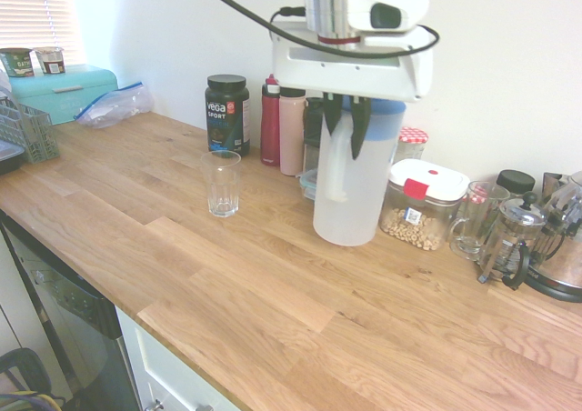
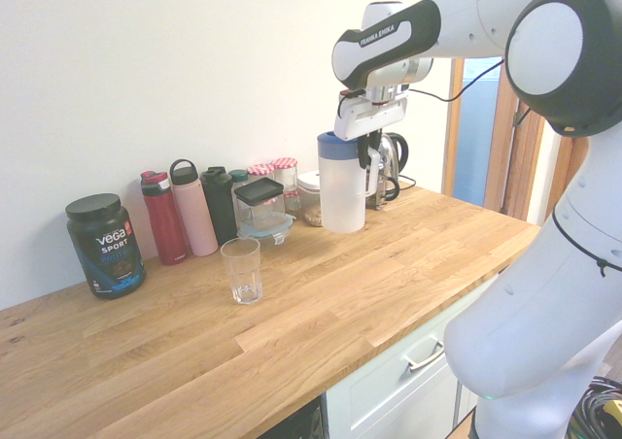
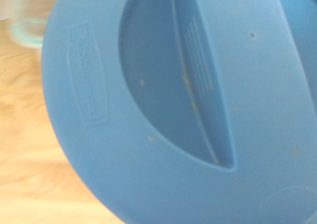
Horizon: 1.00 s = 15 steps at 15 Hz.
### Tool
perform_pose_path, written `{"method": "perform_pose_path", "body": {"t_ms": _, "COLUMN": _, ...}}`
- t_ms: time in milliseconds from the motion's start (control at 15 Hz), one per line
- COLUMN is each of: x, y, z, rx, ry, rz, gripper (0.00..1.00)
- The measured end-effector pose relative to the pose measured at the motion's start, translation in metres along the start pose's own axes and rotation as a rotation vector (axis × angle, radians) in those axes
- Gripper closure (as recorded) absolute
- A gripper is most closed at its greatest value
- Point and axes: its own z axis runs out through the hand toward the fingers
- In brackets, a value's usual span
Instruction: Pour me some water
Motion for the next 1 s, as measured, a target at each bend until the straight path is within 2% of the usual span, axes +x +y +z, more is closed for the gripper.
{"method": "perform_pose_path", "body": {"t_ms": 333, "x": -0.041, "y": -0.06, "z": -0.008, "rx": -0.064, "ry": -0.034, "rz": -0.249, "gripper": 1.0}}
{"method": "perform_pose_path", "body": {"t_ms": 733, "x": -0.08, "y": -0.104, "z": -0.029, "rx": -0.161, "ry": -0.113, "rz": -0.535, "gripper": 1.0}}
{"method": "perform_pose_path", "body": {"t_ms": 1000, "x": -0.112, "y": -0.149, "z": -0.019, "rx": -0.263, "ry": -0.14, "rz": -0.698, "gripper": 1.0}}
